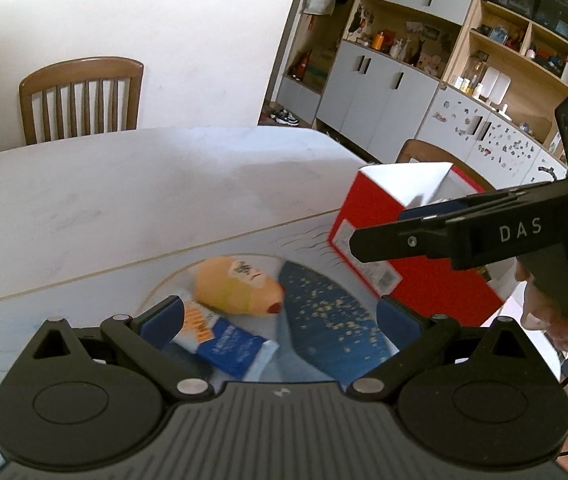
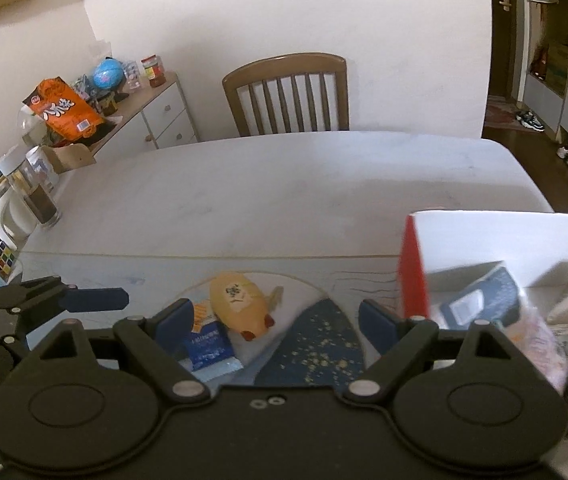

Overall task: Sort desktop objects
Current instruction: 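Withdraw both tools from the shoebox toward the placemat items, then close the left gripper on the blue biscuit packet while the right gripper closes on the yellow bread roll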

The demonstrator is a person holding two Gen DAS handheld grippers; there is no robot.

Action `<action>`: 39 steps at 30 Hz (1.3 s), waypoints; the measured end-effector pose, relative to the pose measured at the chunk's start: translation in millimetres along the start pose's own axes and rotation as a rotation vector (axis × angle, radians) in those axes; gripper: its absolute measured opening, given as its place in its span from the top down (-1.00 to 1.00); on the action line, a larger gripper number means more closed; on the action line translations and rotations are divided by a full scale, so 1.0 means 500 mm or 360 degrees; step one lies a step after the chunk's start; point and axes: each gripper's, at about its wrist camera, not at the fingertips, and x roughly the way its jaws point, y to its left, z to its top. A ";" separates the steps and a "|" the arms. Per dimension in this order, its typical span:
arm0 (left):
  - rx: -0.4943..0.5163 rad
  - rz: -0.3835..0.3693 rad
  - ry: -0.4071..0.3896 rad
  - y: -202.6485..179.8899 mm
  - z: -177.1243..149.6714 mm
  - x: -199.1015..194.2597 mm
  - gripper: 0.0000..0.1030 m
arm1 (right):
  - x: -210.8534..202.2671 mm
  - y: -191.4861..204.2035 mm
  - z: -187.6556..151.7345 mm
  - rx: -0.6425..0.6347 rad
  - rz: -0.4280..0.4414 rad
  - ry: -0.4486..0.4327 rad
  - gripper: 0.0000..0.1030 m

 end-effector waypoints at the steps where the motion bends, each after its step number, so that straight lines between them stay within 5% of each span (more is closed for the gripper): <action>1: 0.0007 0.0000 0.0004 0.007 -0.003 0.004 -0.99 | 0.008 0.004 0.001 -0.0004 -0.0001 0.0006 -0.74; 24: 0.0317 -0.0059 0.0081 0.060 -0.045 0.125 -0.99 | 0.161 0.045 -0.001 -0.0100 0.0012 0.0236 -0.66; 39: 0.0362 -0.0062 0.0113 0.077 -0.068 0.162 -0.99 | 0.214 0.050 0.005 -0.0132 0.0011 0.0285 -0.59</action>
